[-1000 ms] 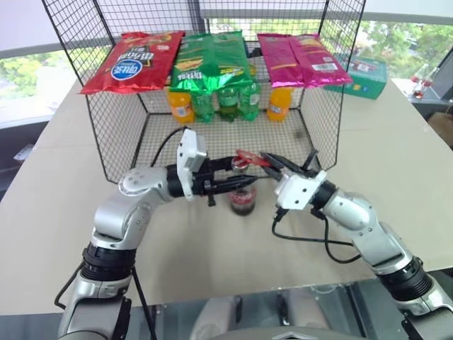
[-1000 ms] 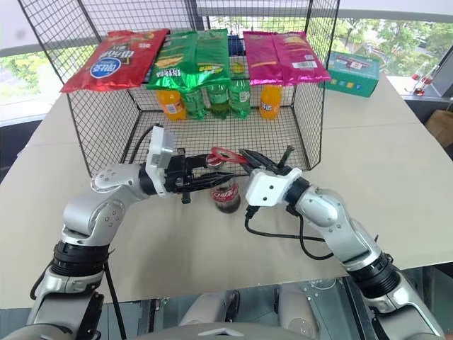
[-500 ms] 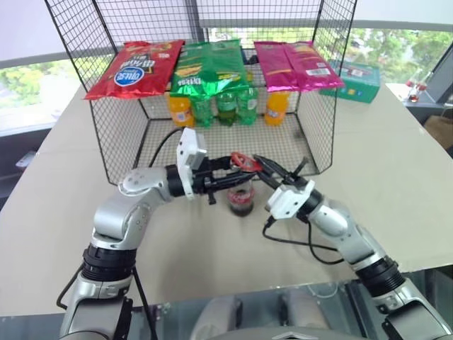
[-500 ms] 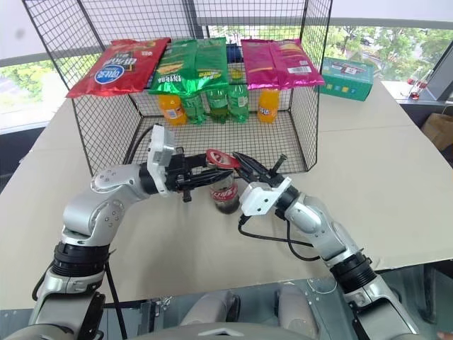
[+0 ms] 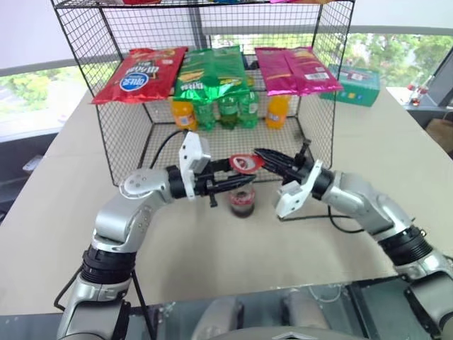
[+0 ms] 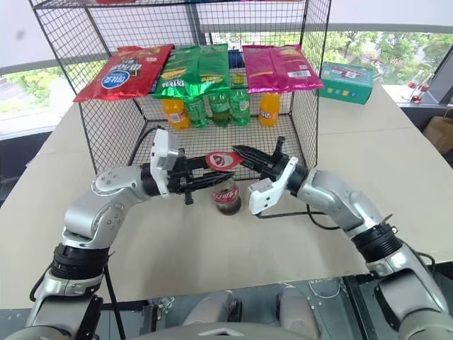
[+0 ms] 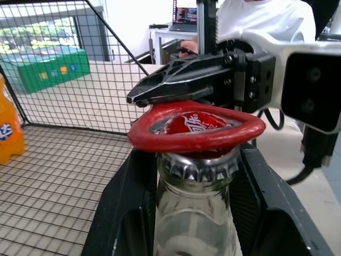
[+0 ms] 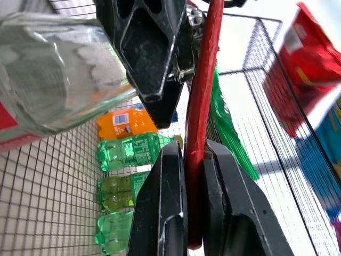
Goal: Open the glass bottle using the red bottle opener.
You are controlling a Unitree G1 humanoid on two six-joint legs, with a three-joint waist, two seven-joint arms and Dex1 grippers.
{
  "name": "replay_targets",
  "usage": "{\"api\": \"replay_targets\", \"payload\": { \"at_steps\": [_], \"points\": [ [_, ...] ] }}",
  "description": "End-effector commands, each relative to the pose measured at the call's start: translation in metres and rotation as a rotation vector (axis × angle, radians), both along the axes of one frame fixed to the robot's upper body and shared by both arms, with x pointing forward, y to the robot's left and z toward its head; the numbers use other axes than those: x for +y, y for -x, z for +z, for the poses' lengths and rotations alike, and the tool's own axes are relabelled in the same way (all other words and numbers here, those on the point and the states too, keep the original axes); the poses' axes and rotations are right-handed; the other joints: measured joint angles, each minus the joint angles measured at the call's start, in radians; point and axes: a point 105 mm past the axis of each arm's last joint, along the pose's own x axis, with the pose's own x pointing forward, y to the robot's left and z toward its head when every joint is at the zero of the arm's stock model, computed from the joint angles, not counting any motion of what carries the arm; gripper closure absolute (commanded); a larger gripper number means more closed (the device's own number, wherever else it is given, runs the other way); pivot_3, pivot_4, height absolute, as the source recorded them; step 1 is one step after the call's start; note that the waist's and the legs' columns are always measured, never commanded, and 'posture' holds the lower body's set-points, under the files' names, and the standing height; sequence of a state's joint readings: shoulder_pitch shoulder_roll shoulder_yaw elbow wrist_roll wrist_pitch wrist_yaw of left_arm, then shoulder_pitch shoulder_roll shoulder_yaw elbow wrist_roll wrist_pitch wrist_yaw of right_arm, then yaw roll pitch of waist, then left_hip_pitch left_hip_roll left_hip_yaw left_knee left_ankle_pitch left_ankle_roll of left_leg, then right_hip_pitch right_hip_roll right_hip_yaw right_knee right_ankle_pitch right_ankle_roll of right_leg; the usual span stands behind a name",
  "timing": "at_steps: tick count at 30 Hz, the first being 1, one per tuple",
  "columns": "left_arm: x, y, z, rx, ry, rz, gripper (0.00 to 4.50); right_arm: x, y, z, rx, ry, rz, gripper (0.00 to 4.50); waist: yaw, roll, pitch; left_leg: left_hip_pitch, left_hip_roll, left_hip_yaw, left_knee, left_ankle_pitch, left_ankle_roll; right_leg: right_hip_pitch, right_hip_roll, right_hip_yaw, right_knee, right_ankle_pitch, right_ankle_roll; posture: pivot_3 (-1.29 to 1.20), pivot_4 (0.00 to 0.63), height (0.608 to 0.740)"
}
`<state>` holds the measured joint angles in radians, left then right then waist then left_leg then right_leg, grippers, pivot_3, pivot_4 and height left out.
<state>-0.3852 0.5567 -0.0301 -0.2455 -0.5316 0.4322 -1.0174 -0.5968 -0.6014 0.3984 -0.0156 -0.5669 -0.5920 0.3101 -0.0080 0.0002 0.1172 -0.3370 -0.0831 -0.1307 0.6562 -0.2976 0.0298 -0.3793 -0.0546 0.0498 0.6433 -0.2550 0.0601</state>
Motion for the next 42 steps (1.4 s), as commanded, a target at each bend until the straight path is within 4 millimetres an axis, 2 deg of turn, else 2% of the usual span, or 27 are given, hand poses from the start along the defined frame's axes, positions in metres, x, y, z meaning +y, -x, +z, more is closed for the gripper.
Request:
{"api": "replay_targets", "payload": {
  "at_steps": [1, 5, 10, 13, 16, 19, 24, 32, 42],
  "points": [
    [0.009, -0.007, -0.029, 0.084, -0.059, 0.05, 3.27, -0.017, -0.005, 0.055, -0.146, -0.006, -0.06, 4.5, 0.005, -0.001, 0.001, -0.002, 0.0, -0.001, 0.0, 0.0, 0.0, -0.001, 0.0, -0.002, -0.001, 0.0, 0.0, 0.0, 0.15, 0.74],
    [0.01, -0.008, -0.029, 0.08, -0.058, 0.055, 3.32, -0.014, -0.001, 0.075, -0.177, -0.033, -0.065, 4.5, 0.011, -0.004, 0.004, -0.013, -0.001, -0.003, 0.001, 0.0, 0.0, -0.011, -0.001, -0.003, -0.002, 0.0, 0.0, 0.0, 0.15, 0.74],
    [0.003, -0.009, -0.023, 0.073, -0.054, 0.038, 3.33, -0.019, -0.005, 0.052, -0.112, -0.019, -0.1, 4.5, 0.009, -0.005, 0.004, -0.025, 0.0, -0.003, 0.001, 0.0, 0.0, -0.024, -0.001, -0.003, -0.001, 0.0, 0.0, 0.0, 0.15, 0.74],
    [0.001, -0.01, -0.016, 0.061, -0.052, 0.033, 3.33, -0.024, -0.007, 0.043, -0.081, -0.023, -0.128, 4.5, 0.01, -0.005, 0.004, -0.025, 0.0, -0.003, 0.001, 0.0, 0.0, -0.024, -0.001, -0.003, -0.001, 0.0, 0.0, 0.0, 0.15, 0.74],
    [-0.002, -0.01, -0.01, 0.054, -0.056, 0.027, 3.33, -0.03, -0.008, 0.041, -0.062, -0.033, -0.156, 4.5, 0.012, -0.005, 0.004, -0.025, 0.0, -0.003, 0.001, 0.0, 0.0, -0.024, -0.001, -0.003, -0.001, 0.0, 0.0, 0.0, 0.15, 0.74],
    [-0.006, -0.007, 0.005, 0.046, -0.055, -0.004, 3.33, -0.039, -0.01, 0.042, -0.032, -0.054, -0.195, 4.5, 0.015, -0.006, 0.004, -0.025, 0.0, -0.003, 0.001, 0.0, 0.0, -0.024, -0.001, -0.003, -0.001, 0.0, 0.0, 0.0, 0.15, 0.74],
    [0.0, -0.001, 0.023, 0.076, -0.064, -0.054, 3.33, -0.047, -0.011, 0.042, 0.018, -0.09, -0.228, 4.5, 0.008, -0.01, 0.009, -0.027, 0.0, -0.003, 0.001, 0.0, 0.0, -0.025, 0.0, -0.002, -0.001, 0.0, 0.0, 0.0, 0.15, 0.74],
    [-0.002, -0.001, 0.022, 0.074, -0.11, -0.098, 3.34, -0.059, -0.012, 0.03, 0.093, -0.108, -0.275, 4.5, -0.006, -0.011, 0.011, -0.031, 0.0, -0.002, 0.001, 0.0, 0.0, -0.03, 0.0, -0.001, -0.001, 0.0, 0.0, 0.0, 0.15, 0.74],
    [-0.016, 0.001, -0.008, 0.069, -0.146, -0.121, 3.34, -0.083, 0.002, -0.004, 0.162, -0.082, -0.357, 4.5, 0.0, -0.011, 0.011, -0.029, 0.0, -0.001, 0.001, 0.0, 0.0, -0.03, 0.0, 0.0, -0.001, 0.0, 0.0, 0.0, 0.15, 0.74]
  ]
}}
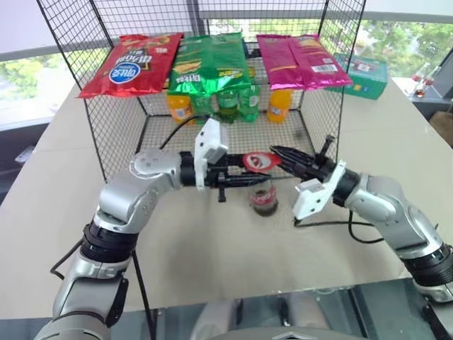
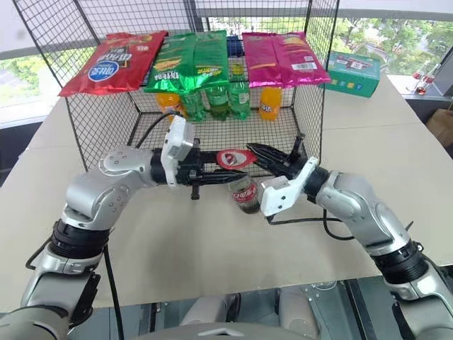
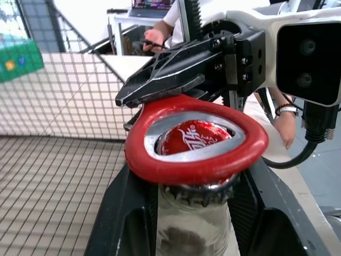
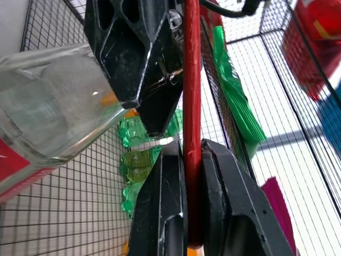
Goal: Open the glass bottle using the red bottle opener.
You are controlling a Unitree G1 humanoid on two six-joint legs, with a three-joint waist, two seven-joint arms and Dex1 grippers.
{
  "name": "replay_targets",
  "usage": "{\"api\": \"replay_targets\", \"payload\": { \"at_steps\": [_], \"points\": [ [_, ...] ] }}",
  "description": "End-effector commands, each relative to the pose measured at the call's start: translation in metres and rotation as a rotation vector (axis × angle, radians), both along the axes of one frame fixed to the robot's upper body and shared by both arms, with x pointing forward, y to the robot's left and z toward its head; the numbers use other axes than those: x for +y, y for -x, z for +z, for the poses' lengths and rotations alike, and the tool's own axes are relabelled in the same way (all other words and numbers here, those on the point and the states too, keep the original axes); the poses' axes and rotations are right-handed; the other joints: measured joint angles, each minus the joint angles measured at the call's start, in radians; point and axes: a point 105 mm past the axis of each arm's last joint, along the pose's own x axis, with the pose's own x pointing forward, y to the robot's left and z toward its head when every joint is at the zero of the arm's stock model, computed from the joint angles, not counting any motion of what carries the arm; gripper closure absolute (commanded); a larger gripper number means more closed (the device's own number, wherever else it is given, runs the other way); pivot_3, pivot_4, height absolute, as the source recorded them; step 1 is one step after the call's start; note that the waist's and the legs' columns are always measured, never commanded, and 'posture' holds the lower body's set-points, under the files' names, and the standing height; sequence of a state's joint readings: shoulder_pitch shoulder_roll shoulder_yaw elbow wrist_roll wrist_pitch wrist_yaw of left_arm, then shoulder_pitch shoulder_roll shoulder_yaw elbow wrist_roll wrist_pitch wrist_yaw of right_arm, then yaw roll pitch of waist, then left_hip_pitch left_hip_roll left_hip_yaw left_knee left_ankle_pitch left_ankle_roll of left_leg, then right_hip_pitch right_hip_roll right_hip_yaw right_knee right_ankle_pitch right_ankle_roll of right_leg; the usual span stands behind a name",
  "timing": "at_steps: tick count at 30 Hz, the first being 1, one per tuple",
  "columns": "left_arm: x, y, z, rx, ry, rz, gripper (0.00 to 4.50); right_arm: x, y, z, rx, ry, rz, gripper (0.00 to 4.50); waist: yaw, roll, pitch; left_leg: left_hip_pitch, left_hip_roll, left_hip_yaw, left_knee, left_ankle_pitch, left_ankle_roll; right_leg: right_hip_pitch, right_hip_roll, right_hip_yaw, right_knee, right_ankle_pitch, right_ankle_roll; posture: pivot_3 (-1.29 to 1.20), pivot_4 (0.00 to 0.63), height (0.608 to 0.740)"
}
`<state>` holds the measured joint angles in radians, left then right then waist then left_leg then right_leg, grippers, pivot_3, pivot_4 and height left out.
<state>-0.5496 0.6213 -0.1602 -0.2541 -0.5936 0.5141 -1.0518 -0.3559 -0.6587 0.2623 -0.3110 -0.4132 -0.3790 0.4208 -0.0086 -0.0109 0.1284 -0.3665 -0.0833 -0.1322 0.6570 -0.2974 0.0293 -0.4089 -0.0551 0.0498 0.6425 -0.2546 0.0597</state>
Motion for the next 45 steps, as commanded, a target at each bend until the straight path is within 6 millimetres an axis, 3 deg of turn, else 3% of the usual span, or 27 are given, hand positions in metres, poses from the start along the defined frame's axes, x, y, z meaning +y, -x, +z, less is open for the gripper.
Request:
{"api": "replay_targets", "payload": {
  "at_steps": [1, 7, 15, 22, 25, 36, 45],
  "points": [
    [0.011, -0.007, -0.028, 0.066, -0.057, 0.057, 3.34, -0.055, -0.021, -0.012, 0.039, 0.05, -0.241, 4.5, 0.002, 0.0, 0.0, 0.001, 0.0, 0.0, 0.0, 0.0, 0.0, 0.001, 0.0, 0.0, 0.0, 0.0, 0.0, 0.0, 0.15, 0.74],
    [0.012, -0.015, -0.036, 0.056, -0.059, 0.072, 3.34, -0.068, -0.02, -0.021, 0.051, 0.068, -0.281, 4.5, 0.004, 0.0, -0.001, 0.007, 0.0, 0.0, 0.0, 0.0, 0.0, 0.007, 0.0, 0.0, 0.0, 0.0, 0.0, 0.0, 0.15, 0.74],
    [0.011, -0.019, -0.048, 0.061, -0.069, 0.081, 3.37, -0.072, -0.022, -0.016, 0.017, 0.148, -0.282, 4.5, -0.002, 0.001, -0.004, 0.014, 0.0, 0.001, 0.001, 0.0, 0.0, 0.014, 0.001, 0.001, 0.001, 0.0, 0.0, 0.0, 0.15, 0.74],
    [0.007, -0.023, -0.05, 0.054, -0.052, 0.083, 3.37, -0.075, -0.026, 0.009, 0.009, 0.074, -0.289, 4.5, -0.004, 0.002, -0.004, 0.023, 0.002, 0.001, 0.0, 0.0, 0.0, 0.024, 0.001, 0.0, 0.002, 0.0, 0.001, 0.0, 0.15, 0.74],
    [0.004, -0.023, -0.048, 0.047, -0.04, 0.076, 3.37, -0.066, -0.02, 0.019, 0.049, -0.037, -0.259, 4.5, -0.003, 0.001, -0.004, 0.023, 0.002, 0.0, 0.0, 0.0, 0.0, 0.024, 0.0, 0.0, 0.002, 0.0, 0.001, 0.0, 0.15, 0.74],
    [0.0, -0.026, -0.039, 0.027, -0.015, 0.069, 3.37, -0.048, 0.009, 0.019, 0.125, -0.143, -0.145, 4.5, -0.001, 0.001, -0.004, 0.022, 0.001, -0.001, 0.0, 0.0, 0.0, 0.023, -0.001, -0.001, 0.001, 0.0, 0.001, 0.0, 0.15, 0.74],
    [-0.002, -0.027, -0.035, 0.019, -0.006, 0.069, 3.37, -0.032, 0.024, 0.021, 0.107, -0.103, -0.051, 4.5, -0.002, 0.001, -0.003, 0.022, 0.001, -0.001, 0.0, 0.0, 0.0, 0.023, 0.0, -0.001, 0.001, 0.0, 0.001, 0.0, 0.15, 0.74]
  ]
}}
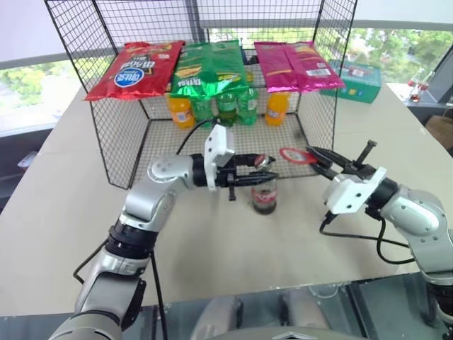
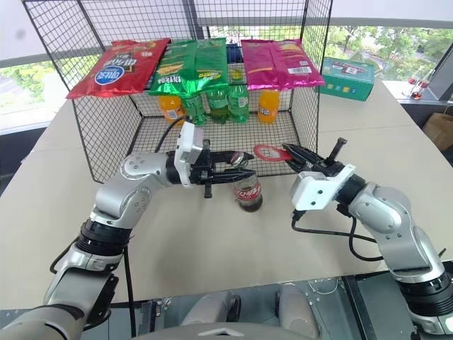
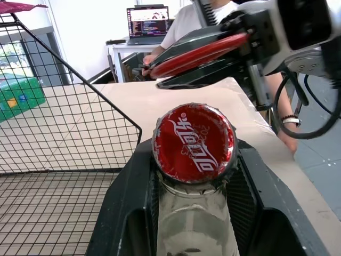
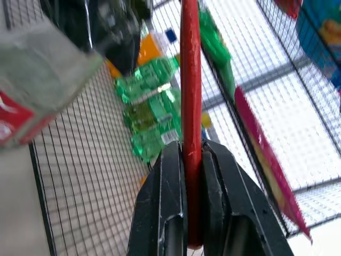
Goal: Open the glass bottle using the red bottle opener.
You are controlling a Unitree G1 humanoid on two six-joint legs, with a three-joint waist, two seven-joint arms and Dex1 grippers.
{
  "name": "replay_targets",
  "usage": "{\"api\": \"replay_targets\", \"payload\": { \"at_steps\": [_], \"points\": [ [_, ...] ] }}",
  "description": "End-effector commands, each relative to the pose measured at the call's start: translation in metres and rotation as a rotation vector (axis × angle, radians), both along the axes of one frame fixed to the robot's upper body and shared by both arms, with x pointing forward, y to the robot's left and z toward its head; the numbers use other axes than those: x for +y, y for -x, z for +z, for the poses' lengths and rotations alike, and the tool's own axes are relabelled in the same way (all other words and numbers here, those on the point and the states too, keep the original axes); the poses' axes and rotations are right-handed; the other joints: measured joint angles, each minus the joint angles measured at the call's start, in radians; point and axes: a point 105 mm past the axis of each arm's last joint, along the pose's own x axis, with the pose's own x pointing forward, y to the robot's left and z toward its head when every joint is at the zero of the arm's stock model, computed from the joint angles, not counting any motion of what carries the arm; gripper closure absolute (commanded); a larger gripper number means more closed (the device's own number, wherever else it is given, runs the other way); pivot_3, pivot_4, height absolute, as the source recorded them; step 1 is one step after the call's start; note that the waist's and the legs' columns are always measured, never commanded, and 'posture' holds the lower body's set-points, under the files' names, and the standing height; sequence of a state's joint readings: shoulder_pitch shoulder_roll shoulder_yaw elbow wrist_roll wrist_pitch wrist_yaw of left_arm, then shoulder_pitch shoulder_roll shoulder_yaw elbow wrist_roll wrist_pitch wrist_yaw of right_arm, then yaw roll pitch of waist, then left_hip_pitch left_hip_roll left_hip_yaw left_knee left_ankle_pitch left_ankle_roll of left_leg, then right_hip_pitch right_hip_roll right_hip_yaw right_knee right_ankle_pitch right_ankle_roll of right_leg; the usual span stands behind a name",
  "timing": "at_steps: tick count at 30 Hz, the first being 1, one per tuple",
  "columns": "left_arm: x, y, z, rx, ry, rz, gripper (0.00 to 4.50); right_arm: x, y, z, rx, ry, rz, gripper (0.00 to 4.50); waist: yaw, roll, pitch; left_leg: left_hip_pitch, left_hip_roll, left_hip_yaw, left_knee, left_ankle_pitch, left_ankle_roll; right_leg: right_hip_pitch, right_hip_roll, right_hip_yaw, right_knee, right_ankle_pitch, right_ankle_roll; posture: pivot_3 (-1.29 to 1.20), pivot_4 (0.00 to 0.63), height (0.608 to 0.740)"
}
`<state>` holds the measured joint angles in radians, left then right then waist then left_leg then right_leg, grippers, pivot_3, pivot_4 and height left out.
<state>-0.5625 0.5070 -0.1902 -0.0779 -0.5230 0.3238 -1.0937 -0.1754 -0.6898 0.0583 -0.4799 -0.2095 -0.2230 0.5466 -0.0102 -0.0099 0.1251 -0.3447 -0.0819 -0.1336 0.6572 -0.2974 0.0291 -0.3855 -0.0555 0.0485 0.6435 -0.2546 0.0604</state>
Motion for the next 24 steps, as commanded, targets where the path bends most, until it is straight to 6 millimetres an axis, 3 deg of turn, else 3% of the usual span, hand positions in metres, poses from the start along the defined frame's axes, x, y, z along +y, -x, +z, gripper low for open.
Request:
{"api": "replay_targets", "payload": {
  "at_steps": [1, 13, 24],
  "points": [
    [0.009, -0.011, -0.024, 0.057, -0.089, 0.083, 3.37, 0.01, 0.012, 0.012, -0.059, 0.013, 0.064, 4.5, 0.0, 0.0, 0.0, 0.0, 0.0, 0.0, 0.0, 0.0, 0.0, 0.0, 0.0, 0.0, 0.0, 0.0, 0.0, 0.0, 0.15, 0.74],
    [0.007, -0.01, -0.026, 0.059, -0.105, 0.077, 3.37, 0.027, 0.014, 0.006, -0.09, 0.143, 0.151, 4.5, -0.001, 0.0, 0.001, 0.0, 0.0, 0.0, 0.0, 0.0, 0.0, 0.0, 0.0, 0.0, 0.0, 0.0, 0.0, 0.0, 0.15, 0.74],
    [0.002, -0.008, -0.024, 0.046, -0.114, 0.064, 3.37, 0.032, -0.006, 0.013, -0.116, 0.111, 0.108, 4.5, 0.0, -0.001, 0.002, 0.0, 0.0, -0.001, 0.0, 0.0, 0.0, 0.0, 0.0, -0.001, -0.001, 0.0, 0.0, 0.0, 0.15, 0.74]
  ]
}}
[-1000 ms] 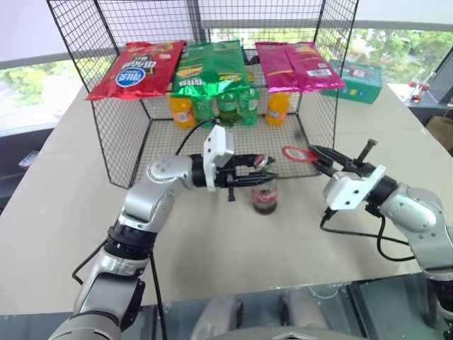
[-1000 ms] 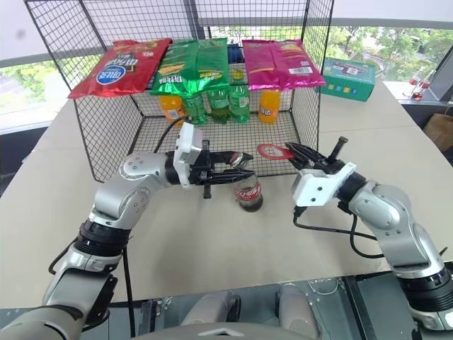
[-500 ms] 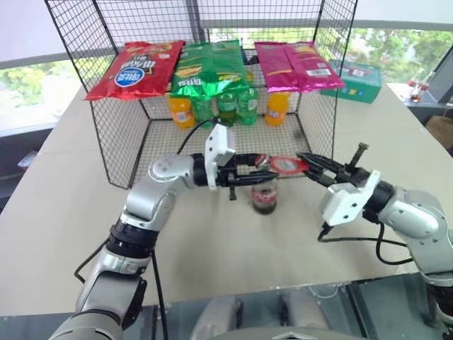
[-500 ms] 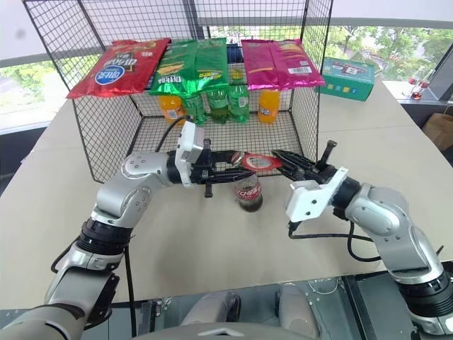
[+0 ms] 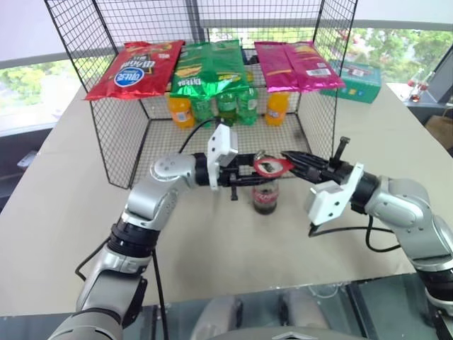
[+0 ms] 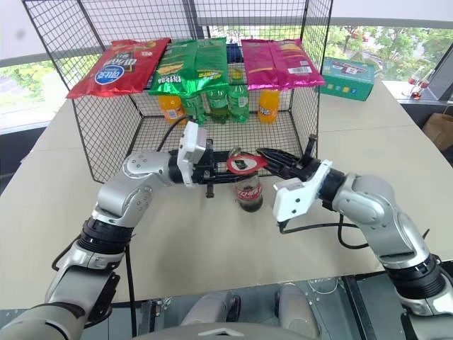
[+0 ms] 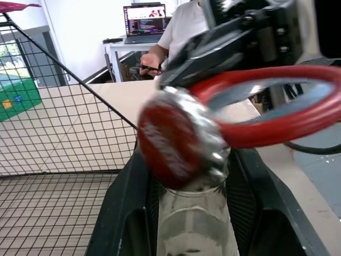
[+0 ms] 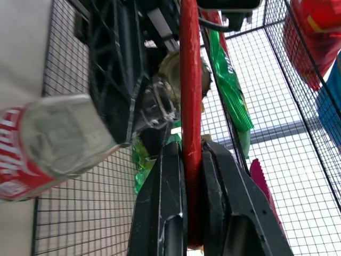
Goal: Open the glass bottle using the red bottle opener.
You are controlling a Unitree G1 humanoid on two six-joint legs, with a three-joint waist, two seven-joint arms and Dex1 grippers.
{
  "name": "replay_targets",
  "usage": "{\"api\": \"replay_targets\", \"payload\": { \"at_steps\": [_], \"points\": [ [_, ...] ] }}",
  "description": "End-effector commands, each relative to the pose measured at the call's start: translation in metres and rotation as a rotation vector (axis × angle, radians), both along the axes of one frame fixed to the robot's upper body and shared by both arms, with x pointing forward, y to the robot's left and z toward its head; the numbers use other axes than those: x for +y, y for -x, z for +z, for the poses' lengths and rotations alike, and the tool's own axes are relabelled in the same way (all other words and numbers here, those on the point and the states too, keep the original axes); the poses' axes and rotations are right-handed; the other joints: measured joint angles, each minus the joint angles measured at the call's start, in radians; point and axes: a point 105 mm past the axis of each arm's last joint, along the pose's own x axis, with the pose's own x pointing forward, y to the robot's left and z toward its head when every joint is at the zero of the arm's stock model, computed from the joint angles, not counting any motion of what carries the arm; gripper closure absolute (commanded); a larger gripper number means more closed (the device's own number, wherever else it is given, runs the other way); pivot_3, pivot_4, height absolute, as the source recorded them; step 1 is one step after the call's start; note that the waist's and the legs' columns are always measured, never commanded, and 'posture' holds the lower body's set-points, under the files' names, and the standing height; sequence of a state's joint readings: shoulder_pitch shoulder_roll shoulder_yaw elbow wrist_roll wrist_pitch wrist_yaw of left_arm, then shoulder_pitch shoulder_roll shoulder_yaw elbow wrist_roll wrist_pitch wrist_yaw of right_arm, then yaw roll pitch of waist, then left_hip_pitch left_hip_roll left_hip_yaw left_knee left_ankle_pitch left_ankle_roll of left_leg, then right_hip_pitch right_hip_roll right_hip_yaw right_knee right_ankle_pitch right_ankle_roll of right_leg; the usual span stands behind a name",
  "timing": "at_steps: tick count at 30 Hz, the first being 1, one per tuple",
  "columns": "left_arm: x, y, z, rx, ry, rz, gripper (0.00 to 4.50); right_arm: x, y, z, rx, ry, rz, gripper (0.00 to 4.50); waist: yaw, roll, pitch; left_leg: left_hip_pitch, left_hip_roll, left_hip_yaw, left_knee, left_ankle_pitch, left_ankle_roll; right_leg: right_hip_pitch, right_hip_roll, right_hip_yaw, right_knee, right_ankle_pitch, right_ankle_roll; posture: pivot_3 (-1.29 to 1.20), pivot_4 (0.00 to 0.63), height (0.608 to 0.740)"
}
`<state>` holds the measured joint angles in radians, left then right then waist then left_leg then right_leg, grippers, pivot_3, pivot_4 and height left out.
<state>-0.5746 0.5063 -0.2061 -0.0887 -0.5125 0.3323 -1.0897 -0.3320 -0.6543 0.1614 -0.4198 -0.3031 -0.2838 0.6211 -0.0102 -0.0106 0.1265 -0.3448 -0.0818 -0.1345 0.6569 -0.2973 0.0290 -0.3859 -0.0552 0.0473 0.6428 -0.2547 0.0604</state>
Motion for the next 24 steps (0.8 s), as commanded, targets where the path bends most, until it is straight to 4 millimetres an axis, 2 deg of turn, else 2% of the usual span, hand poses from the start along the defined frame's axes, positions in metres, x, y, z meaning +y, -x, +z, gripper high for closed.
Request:
{"api": "replay_targets", "payload": {
  "at_steps": [1, 8, 11, 13, 17, 21, 24],
  "points": [
    [0.006, -0.01, -0.024, 0.054, -0.094, 0.079, 3.37, 0.001, -0.003, 0.011, -0.043, -0.032, -0.009, 4.5, 0.0, 0.0, 0.0, 0.0, 0.0, 0.0, 0.0, 0.0, 0.0, 0.0, 0.0, 0.0, 0.0, 0.0, 0.0, 0.0, 0.15, 0.74],
    [0.007, -0.011, -0.019, 0.059, -0.052, 0.103, 3.37, -0.007, -0.014, 0.02, -0.028, -0.134, -0.086, 4.5, 0.0, 0.0, 0.001, 0.0, 0.0, 0.0, -0.002, 0.0, 0.0, -0.001, 0.0, 0.0, -0.001, 0.0, 0.0, 0.0, 0.15, 0.74],
    [0.009, -0.013, -0.019, 0.064, -0.041, 0.115, 3.37, -0.019, -0.02, 0.025, 0.012, -0.226, -0.155, 4.5, 0.0, 0.0, 0.002, 0.0, 0.0, 0.0, -0.002, 0.0, 0.0, -0.001, 0.0, 0.0, -0.001, 0.0, 0.0, 0.0, 0.15, 0.74],
    [0.01, -0.014, -0.019, 0.064, -0.038, 0.12, 3.37, -0.03, -0.023, 0.023, 0.098, -0.337, -0.217, 4.5, 0.001, 0.0, 0.002, -0.001, 0.0, 0.0, -0.002, 0.0, 0.0, -0.001, 0.0, 0.0, -0.001, 0.0, 0.0, 0.0, 0.15, 0.74],
    [0.012, -0.015, -0.021, 0.061, -0.035, 0.126, 3.37, -0.045, -0.013, -0.008, 0.416, -0.503, -0.305, 4.5, 0.006, 0.0, 0.002, -0.001, 0.0, -0.001, -0.004, 0.0, 0.0, -0.002, -0.002, 0.0, -0.001, 0.0, 0.0, 0.0, 0.15, 0.74],
    [0.012, -0.014, -0.023, 0.053, -0.032, 0.127, 3.37, -0.048, 0.004, -0.044, 0.789, -0.702, -0.374, 4.5, 0.004, 0.001, 0.002, -0.001, 0.0, 0.0, -0.004, 0.0, 0.0, -0.002, -0.003, 0.001, -0.001, 0.0, 0.0, 0.0, 0.15, 0.74],
    [0.012, -0.014, -0.024, 0.039, -0.033, 0.127, 3.37, -0.043, 0.02, -0.08, 1.064, -0.708, -0.441, 4.5, 0.002, 0.002, 0.003, -0.001, 0.0, -0.001, -0.004, 0.0, 0.001, -0.002, -0.003, 0.001, -0.001, 0.0, 0.0, 0.0, 0.15, 0.74]
  ]
}}
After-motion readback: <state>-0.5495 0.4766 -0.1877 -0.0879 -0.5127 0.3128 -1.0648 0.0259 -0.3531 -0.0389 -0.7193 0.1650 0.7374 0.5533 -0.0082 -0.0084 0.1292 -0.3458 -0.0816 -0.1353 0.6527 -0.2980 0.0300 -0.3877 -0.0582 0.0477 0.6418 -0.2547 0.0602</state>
